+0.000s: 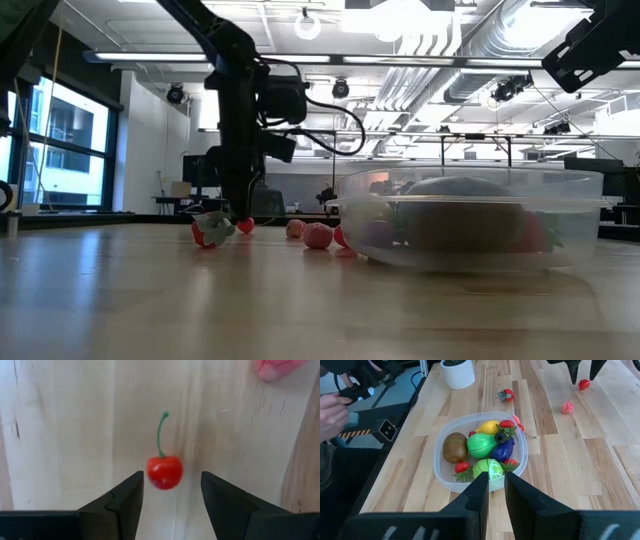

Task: Pick and placing Produce into tupperware
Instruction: Put the top cherry into the transparent bin

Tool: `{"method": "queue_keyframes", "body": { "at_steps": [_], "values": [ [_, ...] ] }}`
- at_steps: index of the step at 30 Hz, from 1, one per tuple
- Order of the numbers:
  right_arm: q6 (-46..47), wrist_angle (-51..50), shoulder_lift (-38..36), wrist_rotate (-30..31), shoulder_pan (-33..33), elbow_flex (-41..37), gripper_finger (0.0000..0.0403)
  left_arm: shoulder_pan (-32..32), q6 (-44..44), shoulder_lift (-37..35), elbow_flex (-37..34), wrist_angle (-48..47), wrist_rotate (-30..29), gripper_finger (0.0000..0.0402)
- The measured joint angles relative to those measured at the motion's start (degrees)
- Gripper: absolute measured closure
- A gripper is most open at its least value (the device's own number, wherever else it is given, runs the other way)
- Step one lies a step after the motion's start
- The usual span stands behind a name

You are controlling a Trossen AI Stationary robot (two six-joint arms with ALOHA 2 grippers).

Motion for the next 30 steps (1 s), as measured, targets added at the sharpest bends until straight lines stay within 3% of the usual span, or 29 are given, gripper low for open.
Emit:
{"method": "queue_keyframes", "body": {
  "at_steps": [12,30],
  "values": [
    [0.01,0.02,0.01,0.0,0.0,0.01,0.0352,1.62,2.63,0.66,-0.94,3.59,0.07,0.0178],
    [0.0,0.02,0.01,0.0,0.0,0.0,0.0352,2.63,9.84,1.11,-2.12,5.79,1.06,0.0177]
  ]
}}
